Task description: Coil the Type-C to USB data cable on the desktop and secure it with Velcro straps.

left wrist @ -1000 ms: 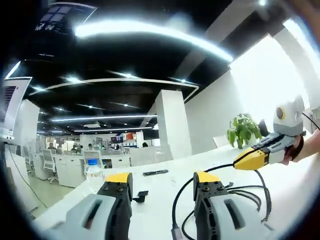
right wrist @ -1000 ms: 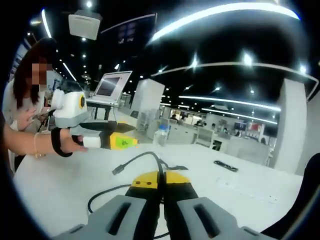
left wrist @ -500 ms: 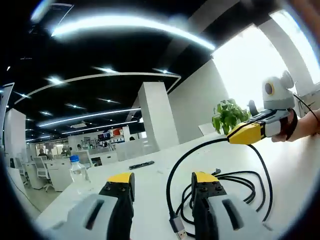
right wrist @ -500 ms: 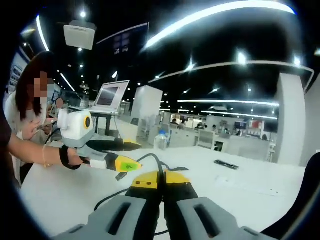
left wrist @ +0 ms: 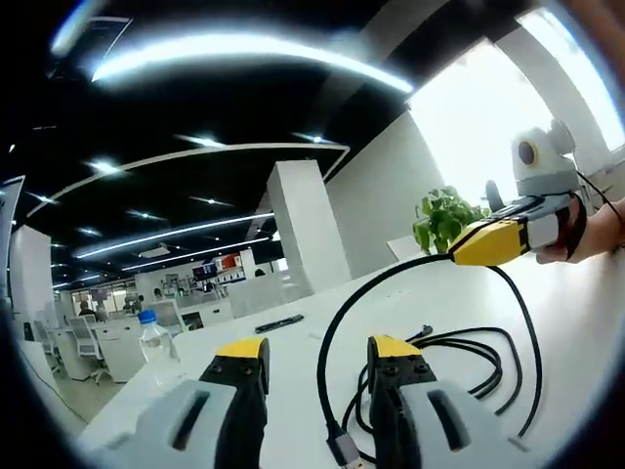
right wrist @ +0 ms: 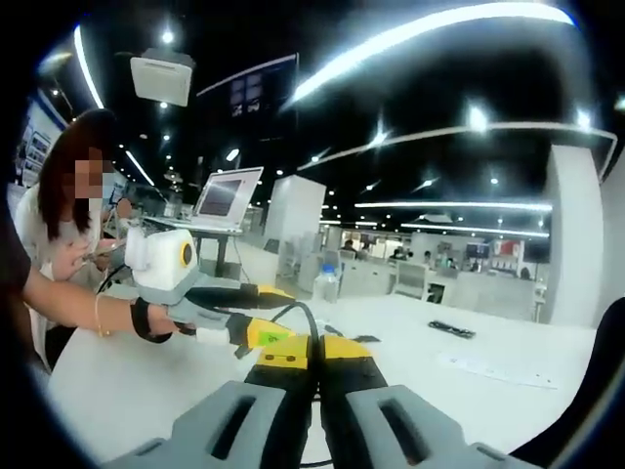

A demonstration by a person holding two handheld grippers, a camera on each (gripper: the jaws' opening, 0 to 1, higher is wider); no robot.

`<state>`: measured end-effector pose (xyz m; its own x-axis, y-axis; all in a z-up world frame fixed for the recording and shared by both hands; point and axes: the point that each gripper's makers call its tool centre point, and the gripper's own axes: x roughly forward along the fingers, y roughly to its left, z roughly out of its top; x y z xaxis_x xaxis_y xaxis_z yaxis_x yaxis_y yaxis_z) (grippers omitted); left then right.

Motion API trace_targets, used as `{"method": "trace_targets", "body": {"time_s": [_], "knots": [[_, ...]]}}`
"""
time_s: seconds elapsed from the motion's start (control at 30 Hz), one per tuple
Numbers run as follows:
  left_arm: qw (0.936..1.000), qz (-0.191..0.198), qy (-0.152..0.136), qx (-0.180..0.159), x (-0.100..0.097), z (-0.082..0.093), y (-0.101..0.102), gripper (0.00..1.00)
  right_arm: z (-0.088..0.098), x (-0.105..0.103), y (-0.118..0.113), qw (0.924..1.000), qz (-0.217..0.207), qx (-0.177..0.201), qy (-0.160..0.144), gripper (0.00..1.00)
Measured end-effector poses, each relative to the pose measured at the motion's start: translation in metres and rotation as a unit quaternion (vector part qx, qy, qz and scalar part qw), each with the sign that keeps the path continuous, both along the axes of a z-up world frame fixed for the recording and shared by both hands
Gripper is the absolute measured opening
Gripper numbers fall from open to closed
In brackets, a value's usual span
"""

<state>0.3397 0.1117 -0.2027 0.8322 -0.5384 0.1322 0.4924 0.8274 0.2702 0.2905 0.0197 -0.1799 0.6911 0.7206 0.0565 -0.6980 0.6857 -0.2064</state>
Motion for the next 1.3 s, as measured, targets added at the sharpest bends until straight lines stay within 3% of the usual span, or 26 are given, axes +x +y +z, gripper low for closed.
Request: {"method": "trace_targets", "body": {"time_s": [0.47,0.63,0.97,1.3], "knots": [[0.9999,-0.009,-0.007,0.004,-0.0023,0.0015,-0.0024,0.30,-0.0007,-0.0024,0.0022,0.9999,0.007,0.010,0.009,0.01],[0.9997,-0.014,-0.011,0.014,-0.0044,0.0008,-0.0055,0.18,-0.0007,-0.0033,0.0035,0.9998,0.011,0.012,0.010,0.01],[0.9994,-0.015,-0.018,0.026,-0.0048,0.0002,-0.0073,0.16,-0.0002,-0.0043,0.0049,0.9997,0.015,0.014,0.011,0.01],[0.9991,-0.016,-0.022,0.031,-0.0060,0.0017,-0.0073,0.08,-0.0022,-0.0030,0.0049,0.9995,0.016,0.019,0.020,0.01]]}}
